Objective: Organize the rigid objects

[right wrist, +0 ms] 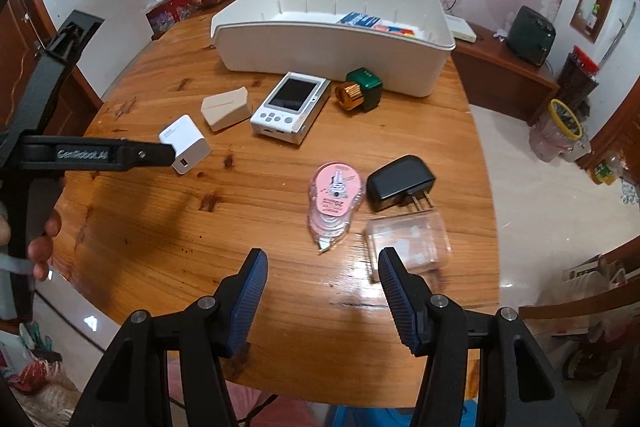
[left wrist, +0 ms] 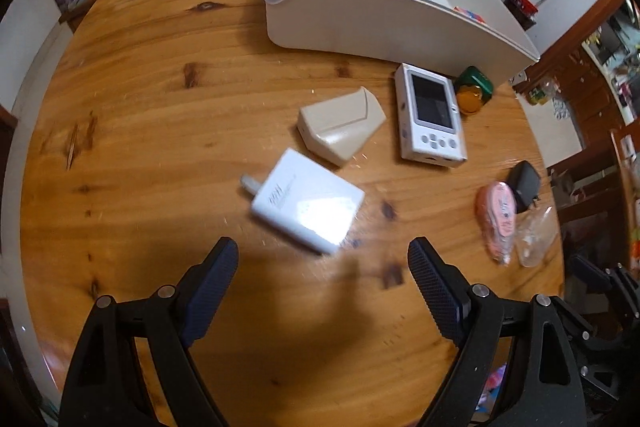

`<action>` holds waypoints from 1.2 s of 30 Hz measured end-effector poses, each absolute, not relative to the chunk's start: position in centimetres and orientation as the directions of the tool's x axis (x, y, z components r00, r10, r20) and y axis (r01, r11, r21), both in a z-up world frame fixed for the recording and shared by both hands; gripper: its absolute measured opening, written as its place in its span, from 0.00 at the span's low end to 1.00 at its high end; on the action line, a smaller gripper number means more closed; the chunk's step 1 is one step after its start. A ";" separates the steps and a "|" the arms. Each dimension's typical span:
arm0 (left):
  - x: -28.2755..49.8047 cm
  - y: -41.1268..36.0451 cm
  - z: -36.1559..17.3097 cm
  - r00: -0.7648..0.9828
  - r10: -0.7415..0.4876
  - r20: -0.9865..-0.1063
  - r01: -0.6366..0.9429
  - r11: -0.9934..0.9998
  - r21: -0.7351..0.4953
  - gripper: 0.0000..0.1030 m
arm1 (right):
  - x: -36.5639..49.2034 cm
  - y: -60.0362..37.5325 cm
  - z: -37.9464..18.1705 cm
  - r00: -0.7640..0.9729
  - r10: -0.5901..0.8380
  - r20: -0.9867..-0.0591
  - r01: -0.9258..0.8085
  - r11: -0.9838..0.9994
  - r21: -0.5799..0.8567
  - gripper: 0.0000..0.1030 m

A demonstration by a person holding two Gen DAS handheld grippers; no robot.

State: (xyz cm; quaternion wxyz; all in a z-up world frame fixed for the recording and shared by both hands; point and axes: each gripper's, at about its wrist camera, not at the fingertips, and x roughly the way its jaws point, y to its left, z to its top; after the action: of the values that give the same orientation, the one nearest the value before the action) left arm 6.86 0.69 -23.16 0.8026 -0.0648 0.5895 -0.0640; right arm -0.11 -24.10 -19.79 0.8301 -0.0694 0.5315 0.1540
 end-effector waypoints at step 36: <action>11.4 1.0 -25.7 0.217 -0.205 -0.955 0.287 0.948 -0.138 0.86 | 6.3 -23.1 -25.3 0.301 0.151 -0.942 -0.179 0.979 0.099 0.57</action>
State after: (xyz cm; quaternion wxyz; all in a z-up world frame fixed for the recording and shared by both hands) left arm 11.43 0.97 -25.71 0.7792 0.0338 0.6057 -0.1577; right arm 6.31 -23.14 -25.30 0.8065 -0.0122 0.5822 0.1024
